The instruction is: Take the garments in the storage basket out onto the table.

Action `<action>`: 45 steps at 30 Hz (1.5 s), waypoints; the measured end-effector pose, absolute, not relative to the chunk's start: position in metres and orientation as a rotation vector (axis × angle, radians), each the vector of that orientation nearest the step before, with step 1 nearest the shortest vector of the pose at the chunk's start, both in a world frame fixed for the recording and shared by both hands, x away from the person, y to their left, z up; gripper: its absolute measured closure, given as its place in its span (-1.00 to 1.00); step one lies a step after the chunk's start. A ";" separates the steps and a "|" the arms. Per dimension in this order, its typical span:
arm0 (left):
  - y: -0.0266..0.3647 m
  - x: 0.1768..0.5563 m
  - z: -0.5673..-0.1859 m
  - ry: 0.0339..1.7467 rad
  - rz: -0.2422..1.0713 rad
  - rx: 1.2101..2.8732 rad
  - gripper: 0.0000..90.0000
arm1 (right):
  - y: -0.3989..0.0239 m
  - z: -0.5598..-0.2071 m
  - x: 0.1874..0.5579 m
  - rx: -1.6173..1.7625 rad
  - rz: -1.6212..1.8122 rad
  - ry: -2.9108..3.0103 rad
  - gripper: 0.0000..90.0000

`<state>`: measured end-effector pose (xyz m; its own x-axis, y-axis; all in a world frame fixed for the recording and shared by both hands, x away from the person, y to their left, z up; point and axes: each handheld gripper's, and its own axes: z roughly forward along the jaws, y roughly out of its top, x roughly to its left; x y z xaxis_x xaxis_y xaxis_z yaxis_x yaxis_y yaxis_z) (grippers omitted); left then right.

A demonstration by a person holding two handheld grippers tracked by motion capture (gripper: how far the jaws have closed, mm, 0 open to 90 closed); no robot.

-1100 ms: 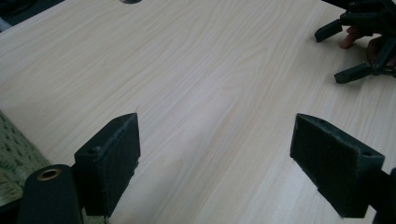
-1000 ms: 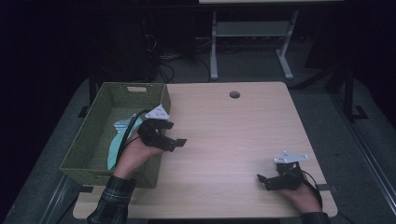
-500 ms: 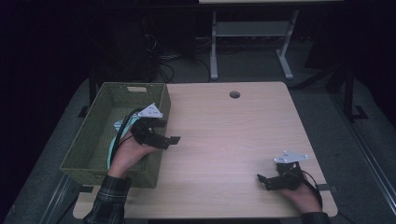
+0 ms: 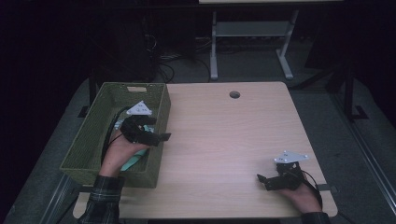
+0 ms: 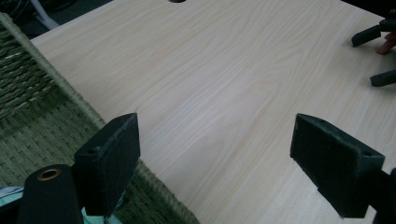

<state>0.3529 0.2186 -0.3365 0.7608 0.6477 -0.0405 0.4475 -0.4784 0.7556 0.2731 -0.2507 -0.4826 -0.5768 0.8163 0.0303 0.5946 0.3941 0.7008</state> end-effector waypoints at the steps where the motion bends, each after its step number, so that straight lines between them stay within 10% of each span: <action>1: 0.219 0.353 -0.337 0.816 0.323 2.153 -0.66 | -0.251 -0.483 0.273 1.229 0.978 2.338 -0.98; 45: 0.283 0.357 -0.341 0.964 0.431 2.118 -0.54 | -0.251 -0.483 0.273 1.230 0.978 2.338 -0.98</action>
